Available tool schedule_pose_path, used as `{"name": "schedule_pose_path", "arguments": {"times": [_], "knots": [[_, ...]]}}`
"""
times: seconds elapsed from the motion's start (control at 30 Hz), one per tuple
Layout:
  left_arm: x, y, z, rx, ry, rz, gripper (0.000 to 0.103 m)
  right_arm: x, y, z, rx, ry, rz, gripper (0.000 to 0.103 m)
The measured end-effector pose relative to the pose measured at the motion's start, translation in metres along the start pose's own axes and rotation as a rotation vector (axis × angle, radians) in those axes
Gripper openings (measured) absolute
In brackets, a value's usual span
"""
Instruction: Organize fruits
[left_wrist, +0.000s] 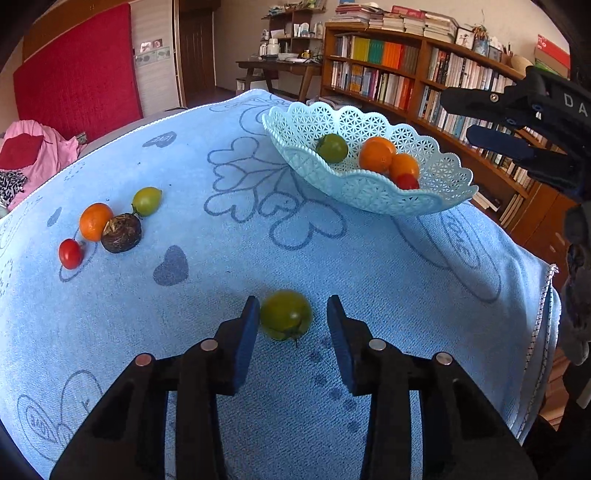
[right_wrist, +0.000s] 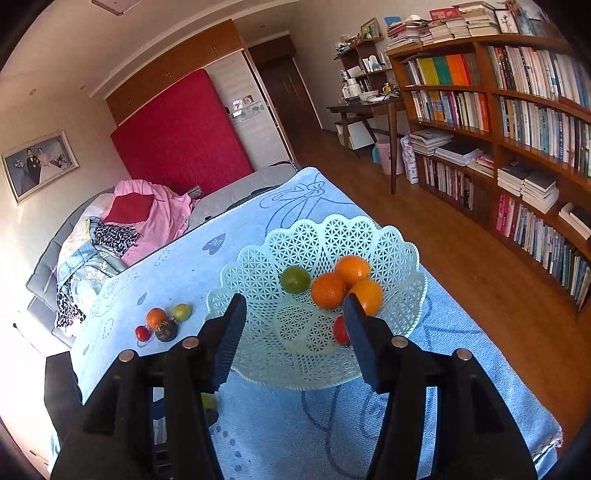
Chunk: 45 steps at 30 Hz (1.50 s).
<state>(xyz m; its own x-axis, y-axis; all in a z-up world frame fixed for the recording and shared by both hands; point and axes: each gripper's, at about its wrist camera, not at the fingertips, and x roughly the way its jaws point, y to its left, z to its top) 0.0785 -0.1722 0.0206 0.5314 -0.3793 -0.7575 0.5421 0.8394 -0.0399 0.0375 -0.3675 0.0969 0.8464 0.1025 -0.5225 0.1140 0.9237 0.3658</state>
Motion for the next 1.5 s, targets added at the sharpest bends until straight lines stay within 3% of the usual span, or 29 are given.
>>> {"name": "schedule_pose_path", "arguments": {"times": [0.13, 0.47, 0.9, 0.93, 0.97, 1.0, 1.03, 1.27, 1.5], "knots": [[0.001, 0.0, 0.0, 0.001, 0.004, 0.0, 0.03, 0.0, -0.001, 0.0, 0.004, -0.001, -0.001, 0.057], [-0.03, -0.016, 0.039, 0.037, -0.121, 0.0, 0.03, -0.002, -0.01, 0.005, 0.035, -0.01, -0.016, 0.057], [-0.016, -0.038, 0.083, 0.043, -0.168, -0.021, 0.03, 0.001, -0.026, 0.008, 0.084, -0.003, -0.034, 0.057], [-0.015, -0.039, 0.084, 0.042, -0.167, -0.021, 0.032, 0.002, -0.027, 0.008, 0.085, -0.001, -0.035, 0.057], [-0.014, -0.039, 0.085, 0.037, -0.167, -0.023, 0.044, 0.002, -0.028, 0.008, 0.087, -0.001, -0.037, 0.06], [-0.014, -0.037, 0.085, 0.029, -0.17, -0.022, 0.065, 0.002, -0.028, 0.007, 0.09, -0.003, -0.038, 0.062], [-0.015, -0.036, 0.085, 0.019, -0.18, -0.02, 0.07, 0.002, -0.028, 0.007, 0.091, -0.003, -0.039, 0.064], [-0.017, -0.022, 0.079, -0.02, -0.187, 0.014, 0.072, 0.005, -0.028, 0.005, 0.096, 0.001, -0.039, 0.069], [-0.023, -0.012, 0.07, -0.029, -0.223, 0.078, 0.084, 0.006, -0.023, 0.002, 0.092, 0.006, -0.033, 0.075]]}}
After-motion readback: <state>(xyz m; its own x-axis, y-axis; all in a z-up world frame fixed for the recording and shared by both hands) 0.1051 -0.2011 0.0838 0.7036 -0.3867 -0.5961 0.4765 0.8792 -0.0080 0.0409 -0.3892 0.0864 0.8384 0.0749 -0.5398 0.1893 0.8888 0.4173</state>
